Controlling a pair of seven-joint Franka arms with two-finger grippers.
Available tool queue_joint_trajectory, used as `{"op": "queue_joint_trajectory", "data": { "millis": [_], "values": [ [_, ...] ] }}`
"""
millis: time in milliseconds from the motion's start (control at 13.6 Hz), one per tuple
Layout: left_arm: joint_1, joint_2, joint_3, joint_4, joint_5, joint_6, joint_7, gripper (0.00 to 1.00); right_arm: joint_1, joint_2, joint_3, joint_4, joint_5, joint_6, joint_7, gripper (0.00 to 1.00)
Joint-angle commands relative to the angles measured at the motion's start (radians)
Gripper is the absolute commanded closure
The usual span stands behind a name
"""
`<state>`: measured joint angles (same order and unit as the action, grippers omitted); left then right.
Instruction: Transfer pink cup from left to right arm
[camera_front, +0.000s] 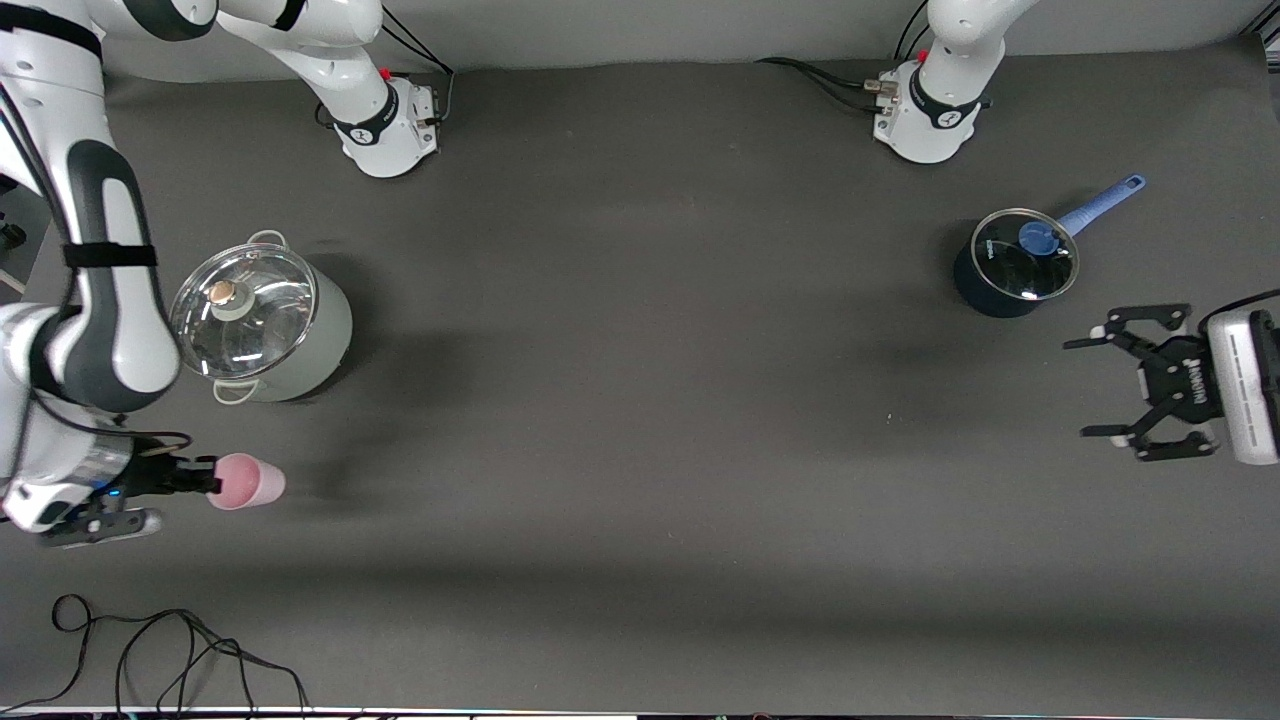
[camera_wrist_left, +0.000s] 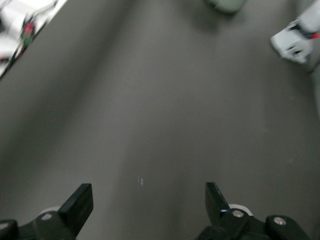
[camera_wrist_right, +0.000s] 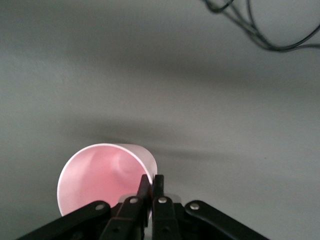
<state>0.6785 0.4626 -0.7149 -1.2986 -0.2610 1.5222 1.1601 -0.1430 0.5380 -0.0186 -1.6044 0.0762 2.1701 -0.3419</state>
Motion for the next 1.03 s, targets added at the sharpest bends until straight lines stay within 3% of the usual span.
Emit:
{"op": "queue_joint_trajectory", "data": {
  "millis": [0, 221, 516, 958],
  "values": [
    [-0.011, -0.128, 0.002, -0.018, 0.161, -0.065, -0.286, 0.0, -0.004, 0.006, 0.002, -0.029, 0.031, 0.058, -0.061, 1.0],
    [-0.005, -0.17, 0.003, -0.018, 0.259, -0.117, -0.56, 0.0, 0.002, 0.068, 0.003, -0.029, 0.031, 0.154, -0.08, 1.0],
    [-0.016, -0.199, -0.003, -0.021, 0.385, -0.165, -0.746, 0.0, 0.002, 0.121, 0.005, -0.031, 0.031, 0.232, -0.078, 1.0],
    [-0.089, -0.21, -0.011, -0.025, 0.376, -0.192, -1.287, 0.0, 0.002, 0.126, 0.006, -0.028, 0.031, 0.237, -0.068, 1.0]
  ]
}}
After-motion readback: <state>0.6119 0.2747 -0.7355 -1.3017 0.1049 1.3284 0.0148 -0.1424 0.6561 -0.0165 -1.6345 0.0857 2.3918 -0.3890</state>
